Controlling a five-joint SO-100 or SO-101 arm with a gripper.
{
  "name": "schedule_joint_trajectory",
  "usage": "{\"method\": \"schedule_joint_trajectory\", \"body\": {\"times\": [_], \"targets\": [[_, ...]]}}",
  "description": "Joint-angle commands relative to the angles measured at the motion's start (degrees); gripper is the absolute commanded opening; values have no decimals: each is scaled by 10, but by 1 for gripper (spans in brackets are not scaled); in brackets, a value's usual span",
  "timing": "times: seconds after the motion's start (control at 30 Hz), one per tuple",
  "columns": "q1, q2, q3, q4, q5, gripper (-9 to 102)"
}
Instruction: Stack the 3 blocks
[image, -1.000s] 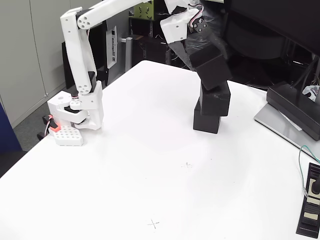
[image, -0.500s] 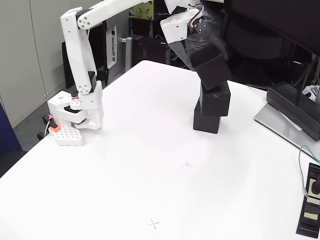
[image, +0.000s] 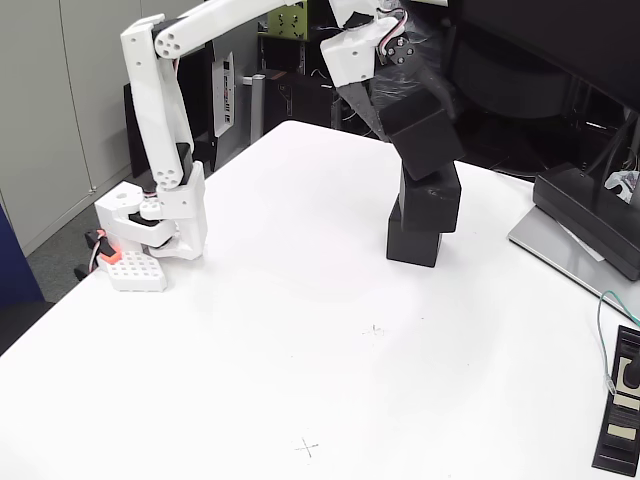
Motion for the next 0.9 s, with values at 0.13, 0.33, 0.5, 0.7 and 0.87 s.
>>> {"method": "schedule_joint_trajectory", "body": {"times": [0.13,0.33,0.5,0.7,0.87], "targets": [[-3,1,0,0,4,3],[-3,2,0,0,4,15],[-3,2,0,0,4,20],[-3,2,0,0,4,21],[-3,2,0,0,-2,22]]}}
